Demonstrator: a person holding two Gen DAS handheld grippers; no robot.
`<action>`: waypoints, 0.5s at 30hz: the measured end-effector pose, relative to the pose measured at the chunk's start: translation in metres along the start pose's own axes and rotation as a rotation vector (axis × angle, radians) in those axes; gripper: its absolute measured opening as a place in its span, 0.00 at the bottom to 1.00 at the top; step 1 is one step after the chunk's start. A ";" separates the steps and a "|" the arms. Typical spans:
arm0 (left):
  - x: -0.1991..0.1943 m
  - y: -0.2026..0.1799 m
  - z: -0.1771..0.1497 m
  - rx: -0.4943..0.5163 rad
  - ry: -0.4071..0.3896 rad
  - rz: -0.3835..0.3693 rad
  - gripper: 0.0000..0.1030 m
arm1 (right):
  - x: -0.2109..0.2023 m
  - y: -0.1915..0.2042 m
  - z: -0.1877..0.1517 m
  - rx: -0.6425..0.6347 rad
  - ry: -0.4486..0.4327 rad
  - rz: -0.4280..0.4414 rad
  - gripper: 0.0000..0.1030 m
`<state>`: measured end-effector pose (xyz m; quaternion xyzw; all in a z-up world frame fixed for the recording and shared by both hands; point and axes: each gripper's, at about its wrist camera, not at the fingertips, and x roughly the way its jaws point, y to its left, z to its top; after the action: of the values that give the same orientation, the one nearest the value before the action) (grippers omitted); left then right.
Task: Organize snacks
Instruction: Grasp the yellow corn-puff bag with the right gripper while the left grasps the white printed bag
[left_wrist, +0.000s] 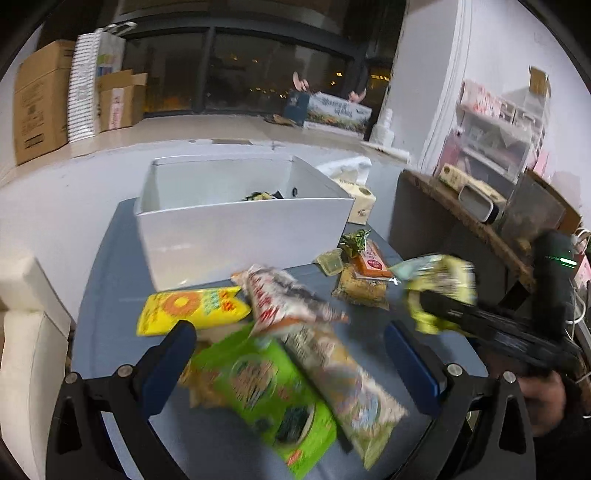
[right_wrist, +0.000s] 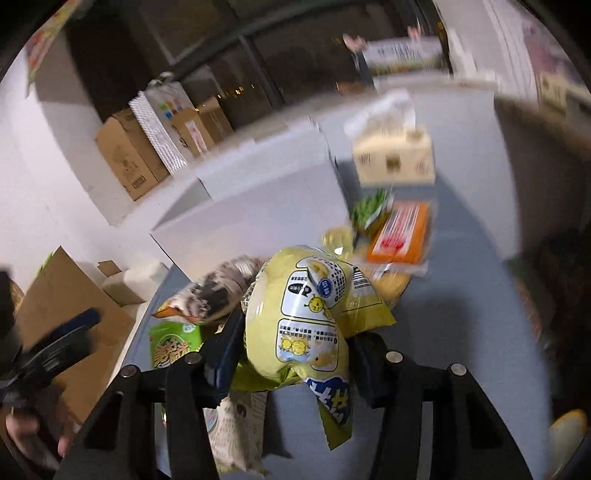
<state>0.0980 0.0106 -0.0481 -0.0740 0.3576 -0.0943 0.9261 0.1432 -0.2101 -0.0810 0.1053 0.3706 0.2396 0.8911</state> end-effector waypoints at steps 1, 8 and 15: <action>0.011 -0.003 0.006 0.001 0.027 -0.008 1.00 | -0.010 0.002 0.004 -0.017 -0.022 -0.005 0.55; 0.095 -0.016 0.039 0.003 0.234 0.083 1.00 | -0.060 0.002 0.009 -0.105 -0.117 -0.056 0.55; 0.149 -0.003 0.035 -0.029 0.420 0.207 0.92 | -0.069 -0.008 0.004 -0.089 -0.115 -0.060 0.56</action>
<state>0.2299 -0.0237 -0.1186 -0.0291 0.5493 -0.0072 0.8351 0.1062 -0.2518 -0.0391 0.0680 0.3111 0.2225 0.9215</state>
